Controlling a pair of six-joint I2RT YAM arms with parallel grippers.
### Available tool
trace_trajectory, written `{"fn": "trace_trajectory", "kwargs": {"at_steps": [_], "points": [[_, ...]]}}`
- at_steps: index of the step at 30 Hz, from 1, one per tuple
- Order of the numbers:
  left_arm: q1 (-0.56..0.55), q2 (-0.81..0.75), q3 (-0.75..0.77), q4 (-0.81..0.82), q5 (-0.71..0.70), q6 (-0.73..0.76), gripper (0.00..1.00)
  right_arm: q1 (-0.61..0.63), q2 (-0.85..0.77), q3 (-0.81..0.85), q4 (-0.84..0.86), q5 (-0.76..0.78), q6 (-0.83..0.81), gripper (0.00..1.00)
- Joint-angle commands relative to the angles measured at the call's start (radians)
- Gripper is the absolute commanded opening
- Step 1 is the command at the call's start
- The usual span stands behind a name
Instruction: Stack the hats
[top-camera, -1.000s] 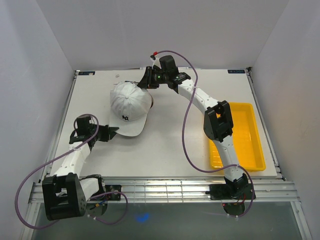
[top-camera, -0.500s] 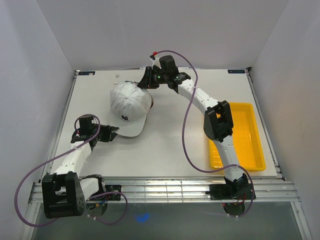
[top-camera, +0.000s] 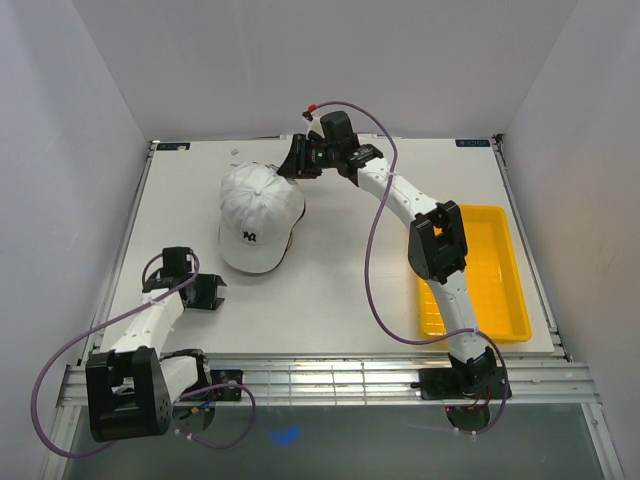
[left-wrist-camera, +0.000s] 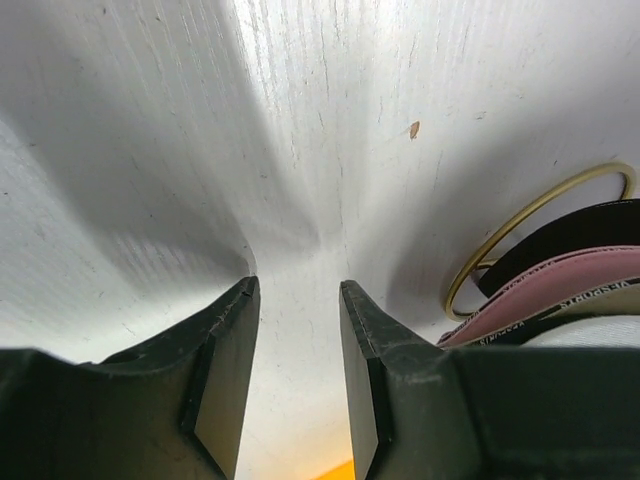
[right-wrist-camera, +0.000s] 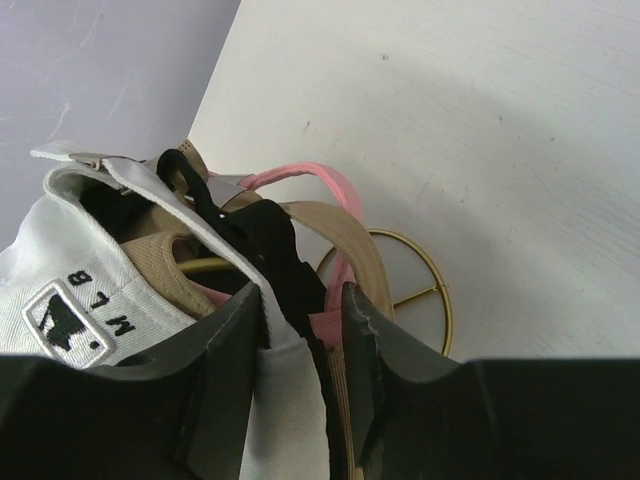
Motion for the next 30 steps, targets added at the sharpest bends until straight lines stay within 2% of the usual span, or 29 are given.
{"fn": "trace_trajectory", "kwargs": {"at_steps": [1, 9, 12, 18, 30], "points": [[0.000, -0.037, 0.026, -0.042, -0.028, 0.008, 0.48, -0.013, 0.027, -0.028, -0.188, 0.063, -0.064, 0.42], [0.000, -0.096, 0.087, -0.131, -0.085, 0.009, 0.50, -0.022, -0.025, -0.019, -0.154, 0.044, -0.052, 0.64], [0.001, -0.106, 0.113, -0.158, -0.097, 0.009, 0.50, -0.028, -0.046, -0.001, -0.154, 0.041, -0.043, 0.70], [0.001, -0.116, 0.160, -0.181, -0.102, 0.022, 0.50, -0.051, -0.097, 0.001, -0.144, 0.032, -0.025, 0.76], [0.001, -0.142, 0.219, -0.207, -0.082, 0.039, 0.50, -0.081, -0.155, -0.028, -0.084, -0.049, 0.031, 0.81]]}}
